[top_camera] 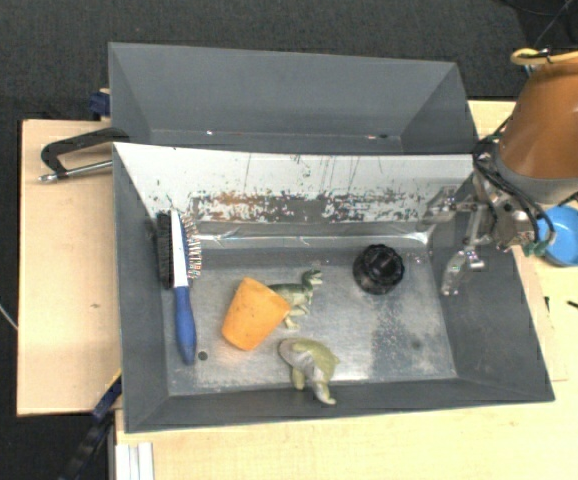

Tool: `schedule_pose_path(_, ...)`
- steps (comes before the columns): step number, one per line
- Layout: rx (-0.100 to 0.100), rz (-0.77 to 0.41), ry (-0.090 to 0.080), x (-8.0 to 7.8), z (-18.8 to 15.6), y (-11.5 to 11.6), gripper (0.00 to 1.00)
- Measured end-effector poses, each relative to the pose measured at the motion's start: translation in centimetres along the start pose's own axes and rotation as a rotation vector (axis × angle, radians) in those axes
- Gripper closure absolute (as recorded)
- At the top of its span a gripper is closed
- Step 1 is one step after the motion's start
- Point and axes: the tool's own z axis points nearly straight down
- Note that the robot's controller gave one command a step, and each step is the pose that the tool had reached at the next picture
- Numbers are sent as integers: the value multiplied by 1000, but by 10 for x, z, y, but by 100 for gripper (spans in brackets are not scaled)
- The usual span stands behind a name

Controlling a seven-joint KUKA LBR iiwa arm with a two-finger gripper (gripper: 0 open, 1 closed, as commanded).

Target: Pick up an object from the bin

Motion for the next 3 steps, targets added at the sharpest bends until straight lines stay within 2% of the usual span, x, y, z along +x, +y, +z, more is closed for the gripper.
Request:
schedule_pose_path(1,-4,126,7,-23,83,40,0)
schedule_pose_path(2,0,127,1,-24,79,37,100)
schedule_pose_path(3,4,-121,-11,-11,-82,34,100)
